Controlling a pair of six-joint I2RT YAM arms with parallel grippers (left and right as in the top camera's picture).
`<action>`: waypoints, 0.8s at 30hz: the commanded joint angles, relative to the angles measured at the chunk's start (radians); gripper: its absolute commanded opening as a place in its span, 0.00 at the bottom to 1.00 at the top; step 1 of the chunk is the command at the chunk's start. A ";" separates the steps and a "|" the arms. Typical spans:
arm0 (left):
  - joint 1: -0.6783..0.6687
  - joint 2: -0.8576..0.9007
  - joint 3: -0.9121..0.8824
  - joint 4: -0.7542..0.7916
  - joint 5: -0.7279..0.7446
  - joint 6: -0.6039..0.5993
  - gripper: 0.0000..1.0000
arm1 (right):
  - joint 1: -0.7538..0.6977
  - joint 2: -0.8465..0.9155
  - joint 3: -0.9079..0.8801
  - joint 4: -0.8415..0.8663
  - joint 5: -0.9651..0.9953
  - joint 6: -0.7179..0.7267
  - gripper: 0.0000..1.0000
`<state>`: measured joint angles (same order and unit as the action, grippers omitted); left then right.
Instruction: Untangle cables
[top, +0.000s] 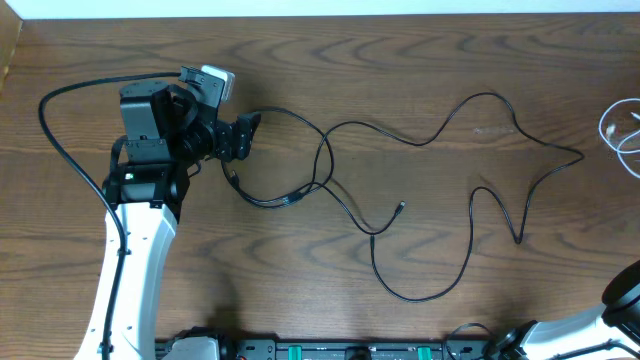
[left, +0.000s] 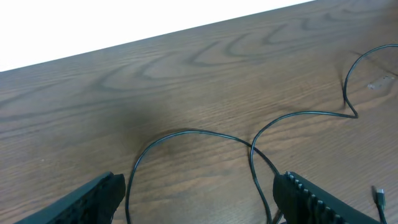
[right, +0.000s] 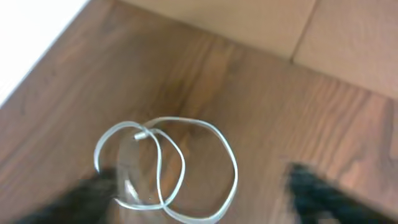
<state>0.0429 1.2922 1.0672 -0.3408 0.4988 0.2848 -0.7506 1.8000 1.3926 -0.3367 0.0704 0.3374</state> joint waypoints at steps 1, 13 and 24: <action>0.000 -0.006 0.003 -0.002 0.012 -0.012 0.81 | 0.004 0.001 0.013 -0.033 -0.082 0.005 0.99; 0.000 -0.006 0.003 -0.002 -0.223 -0.013 0.82 | 0.257 0.001 0.013 -0.401 -0.391 -0.210 0.99; 0.000 -0.006 0.003 -0.100 -0.130 -0.014 0.99 | 0.610 0.001 0.013 -0.529 -0.275 -0.452 0.99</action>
<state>0.0429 1.2922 1.0672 -0.4114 0.3088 0.2764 -0.1913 1.8000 1.3941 -0.8589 -0.2352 0.0010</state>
